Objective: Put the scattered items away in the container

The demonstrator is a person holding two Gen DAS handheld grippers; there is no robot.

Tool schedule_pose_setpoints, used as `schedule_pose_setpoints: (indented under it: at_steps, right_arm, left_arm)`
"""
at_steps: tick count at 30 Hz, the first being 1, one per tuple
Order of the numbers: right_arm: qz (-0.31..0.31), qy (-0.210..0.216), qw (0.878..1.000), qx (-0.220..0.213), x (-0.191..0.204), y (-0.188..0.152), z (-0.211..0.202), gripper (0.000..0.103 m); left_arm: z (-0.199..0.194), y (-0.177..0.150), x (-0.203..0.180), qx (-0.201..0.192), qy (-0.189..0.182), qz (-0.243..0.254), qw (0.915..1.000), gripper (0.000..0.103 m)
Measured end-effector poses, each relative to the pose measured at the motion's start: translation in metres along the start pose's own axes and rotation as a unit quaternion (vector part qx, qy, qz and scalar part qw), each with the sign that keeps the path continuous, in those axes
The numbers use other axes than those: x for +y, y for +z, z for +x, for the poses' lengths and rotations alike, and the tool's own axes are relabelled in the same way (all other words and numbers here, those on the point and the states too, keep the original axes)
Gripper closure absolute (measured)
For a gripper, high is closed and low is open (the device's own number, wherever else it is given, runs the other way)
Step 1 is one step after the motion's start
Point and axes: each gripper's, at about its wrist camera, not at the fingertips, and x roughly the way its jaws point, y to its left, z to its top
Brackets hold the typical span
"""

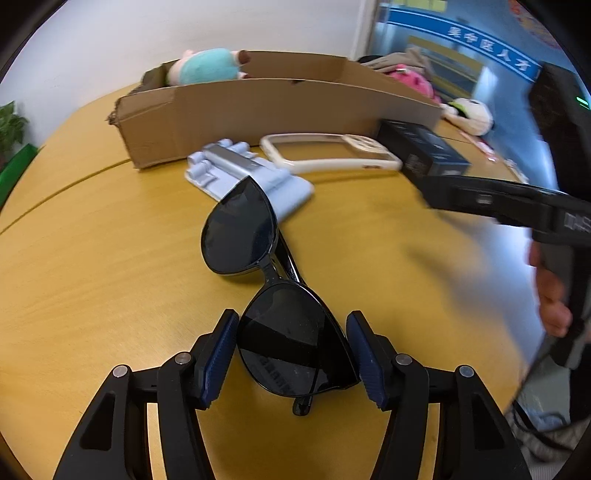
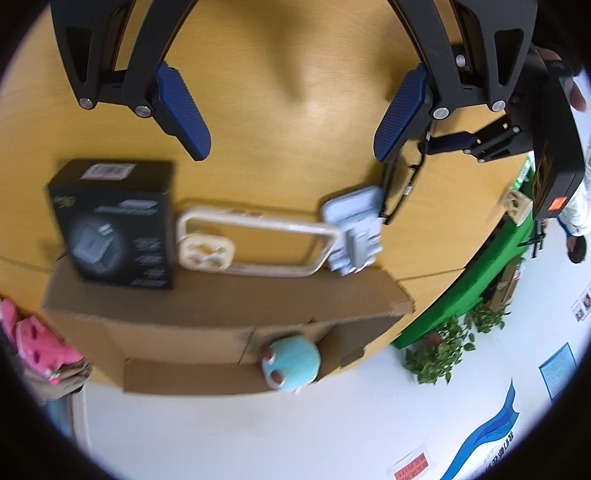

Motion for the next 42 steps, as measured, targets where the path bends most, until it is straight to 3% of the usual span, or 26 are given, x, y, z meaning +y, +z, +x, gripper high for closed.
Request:
schedule_pose_setpoints:
  at_steps: [9, 15, 17, 19, 21, 25, 33, 42]
  right_arm:
    - [-0.002, 0.057, 0.996, 0.064, 0.029, -0.015, 0.032, 0.012]
    - [-0.009, 0.081, 0.994, 0.074, 0.044, -0.012, 0.042, 0.015]
    - [-0.015, 0.082, 0.994, 0.074, 0.048, -0.011, 0.044, 0.024]
    - [-0.024, 0.078, 0.994, 0.076, 0.052, -0.012, 0.046, 0.048]
    - [-0.035, 0.061, 0.995, 0.073, 0.054, -0.014, 0.045, 0.058]
    - [-0.016, 0.074, 0.994, 0.073, 0.044, -0.014, 0.042, 0.064]
    - [-0.045, 0.064, 0.997, 0.016, 0.052, 0.004, 0.004, 0.074]
    - [-0.054, 0.048, 0.996, -0.054, 0.055, 0.045, -0.049, 0.076]
  left_arm:
    - [-0.01, -0.018, -0.02, -0.014, -0.028, 0.031, 0.9991, 0.039]
    - [-0.009, -0.019, -0.029, -0.022, -0.035, 0.04, 0.9984, 0.041]
    - [-0.009, -0.019, -0.032, -0.023, -0.037, 0.043, 0.9981, 0.042]
    - [-0.009, -0.019, -0.034, -0.025, -0.039, 0.044, 0.9979, 0.043]
    - [-0.009, -0.018, -0.034, -0.027, -0.039, 0.042, 0.998, 0.043]
    - [-0.009, -0.018, -0.037, -0.028, -0.041, 0.039, 0.998, 0.044]
    - [-0.026, -0.004, -0.051, -0.056, -0.03, 0.05, 0.9967, 0.045]
    - [-0.062, 0.04, -0.068, -0.106, -0.019, 0.08, 0.991, 0.046]
